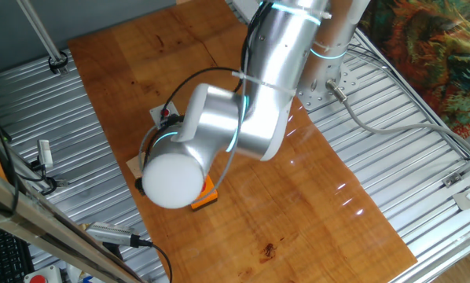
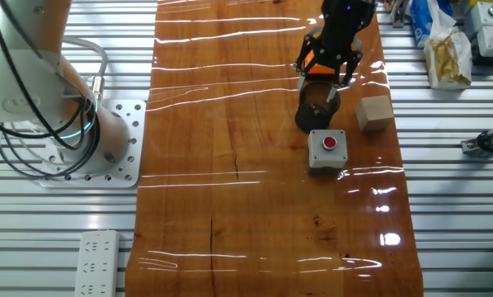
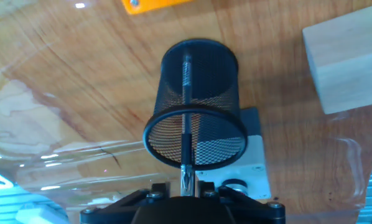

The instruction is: Put the pen into the pen holder

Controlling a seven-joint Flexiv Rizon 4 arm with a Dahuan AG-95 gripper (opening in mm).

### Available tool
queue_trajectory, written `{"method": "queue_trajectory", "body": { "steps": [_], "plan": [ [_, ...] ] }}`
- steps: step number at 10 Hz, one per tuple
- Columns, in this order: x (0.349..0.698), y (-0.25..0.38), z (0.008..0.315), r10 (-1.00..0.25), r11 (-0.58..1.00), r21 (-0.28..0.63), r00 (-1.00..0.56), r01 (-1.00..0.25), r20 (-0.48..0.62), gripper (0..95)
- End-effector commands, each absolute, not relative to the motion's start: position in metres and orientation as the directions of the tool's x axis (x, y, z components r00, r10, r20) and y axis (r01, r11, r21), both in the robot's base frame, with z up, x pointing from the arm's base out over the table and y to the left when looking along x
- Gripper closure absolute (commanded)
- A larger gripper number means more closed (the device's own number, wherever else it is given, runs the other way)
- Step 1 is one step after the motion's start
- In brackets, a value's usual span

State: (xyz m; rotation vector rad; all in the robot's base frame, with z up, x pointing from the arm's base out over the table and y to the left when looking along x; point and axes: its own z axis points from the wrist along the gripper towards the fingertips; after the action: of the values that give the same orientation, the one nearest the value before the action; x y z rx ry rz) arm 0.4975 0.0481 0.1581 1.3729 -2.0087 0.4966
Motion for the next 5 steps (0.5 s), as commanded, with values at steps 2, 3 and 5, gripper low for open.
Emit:
{"method": "queue_trajectory", "body": {
  "steps": [2,3,5],
  "plan": [
    [0.492,0.043,0.169,-0.728,0.491,0.01,-0.405,-0.871,0.553,57.0],
    [0.488,0.037,0.178,-0.709,0.554,-0.013,-0.48,-0.833,0.517,57.0],
    [0.484,0.03,0.188,-0.656,0.655,-0.042,-0.595,-0.755,0.464,57.0]
  ]
}}
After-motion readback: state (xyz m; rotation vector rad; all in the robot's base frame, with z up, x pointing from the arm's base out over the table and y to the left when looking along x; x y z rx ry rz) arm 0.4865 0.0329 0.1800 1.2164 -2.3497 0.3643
